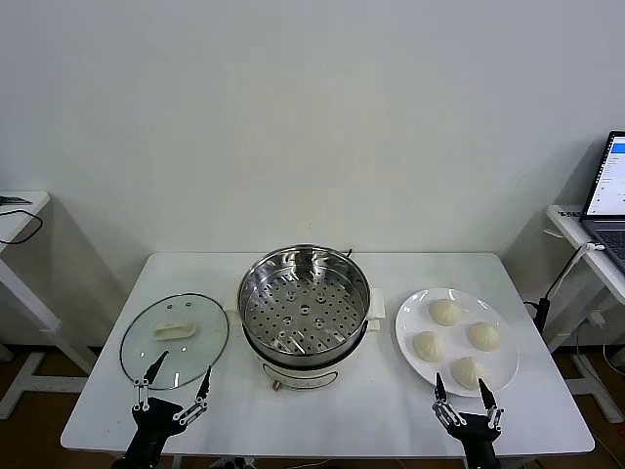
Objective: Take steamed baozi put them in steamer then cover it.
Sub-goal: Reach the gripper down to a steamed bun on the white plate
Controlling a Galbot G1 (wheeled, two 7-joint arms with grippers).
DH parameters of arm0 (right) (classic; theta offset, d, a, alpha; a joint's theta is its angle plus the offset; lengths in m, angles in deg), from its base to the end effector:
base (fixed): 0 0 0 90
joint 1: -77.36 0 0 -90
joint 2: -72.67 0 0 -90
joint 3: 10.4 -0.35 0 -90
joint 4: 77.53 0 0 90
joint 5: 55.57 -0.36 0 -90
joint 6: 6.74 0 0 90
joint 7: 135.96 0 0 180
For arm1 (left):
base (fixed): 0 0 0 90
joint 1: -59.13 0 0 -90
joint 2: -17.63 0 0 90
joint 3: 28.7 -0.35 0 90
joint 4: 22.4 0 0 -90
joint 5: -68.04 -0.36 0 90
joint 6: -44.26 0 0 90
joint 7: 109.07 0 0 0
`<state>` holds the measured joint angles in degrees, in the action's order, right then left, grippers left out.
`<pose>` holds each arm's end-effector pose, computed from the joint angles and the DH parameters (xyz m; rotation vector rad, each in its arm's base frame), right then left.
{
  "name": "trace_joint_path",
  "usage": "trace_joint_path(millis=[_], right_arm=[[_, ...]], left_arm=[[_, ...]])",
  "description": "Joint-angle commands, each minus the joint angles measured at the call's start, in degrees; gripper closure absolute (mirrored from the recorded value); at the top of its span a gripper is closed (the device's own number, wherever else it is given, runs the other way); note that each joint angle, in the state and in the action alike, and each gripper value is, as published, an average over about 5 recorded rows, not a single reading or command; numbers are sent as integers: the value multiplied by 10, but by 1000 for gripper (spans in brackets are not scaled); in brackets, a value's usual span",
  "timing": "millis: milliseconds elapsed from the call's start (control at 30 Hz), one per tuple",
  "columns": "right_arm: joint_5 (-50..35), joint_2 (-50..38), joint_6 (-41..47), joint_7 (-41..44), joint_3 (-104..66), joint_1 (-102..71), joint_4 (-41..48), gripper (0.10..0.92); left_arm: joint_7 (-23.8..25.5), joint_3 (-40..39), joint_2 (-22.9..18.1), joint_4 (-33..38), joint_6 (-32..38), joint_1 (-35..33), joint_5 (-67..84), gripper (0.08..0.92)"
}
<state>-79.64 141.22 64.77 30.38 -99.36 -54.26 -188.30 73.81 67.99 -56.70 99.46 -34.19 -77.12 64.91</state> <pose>0.1127 -0.0756 -0.3799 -0.1938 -3.0417 -0.1681 0.1057 0.0775 -0.3192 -0.2653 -3.0486 -0.5061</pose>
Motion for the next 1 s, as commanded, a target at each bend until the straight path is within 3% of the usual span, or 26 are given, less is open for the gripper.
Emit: trace_joint_path(millis=[33, 333, 633, 800, 1000], right_arm=[[1, -12, 32, -19, -10, 34, -4, 203], [-37, -114, 168, -36, -2, 256, 49, 203], [-166, -203, 183, 15, 138, 541, 253, 203], [-215, -248, 238, 144, 228, 652, 337, 203], [-157, -319, 308, 383, 355, 749, 401, 203]], left_arm=[[-1, -2, 0, 5, 0, -1, 0, 177], [-1, -5, 2, 15, 0, -6, -7, 177], [-3, -11, 0, 20, -2, -11, -13, 177], [-6, -10, -2, 23, -3, -14, -14, 177], [-6, -6, -1, 27, -4, -17, -14, 177]])
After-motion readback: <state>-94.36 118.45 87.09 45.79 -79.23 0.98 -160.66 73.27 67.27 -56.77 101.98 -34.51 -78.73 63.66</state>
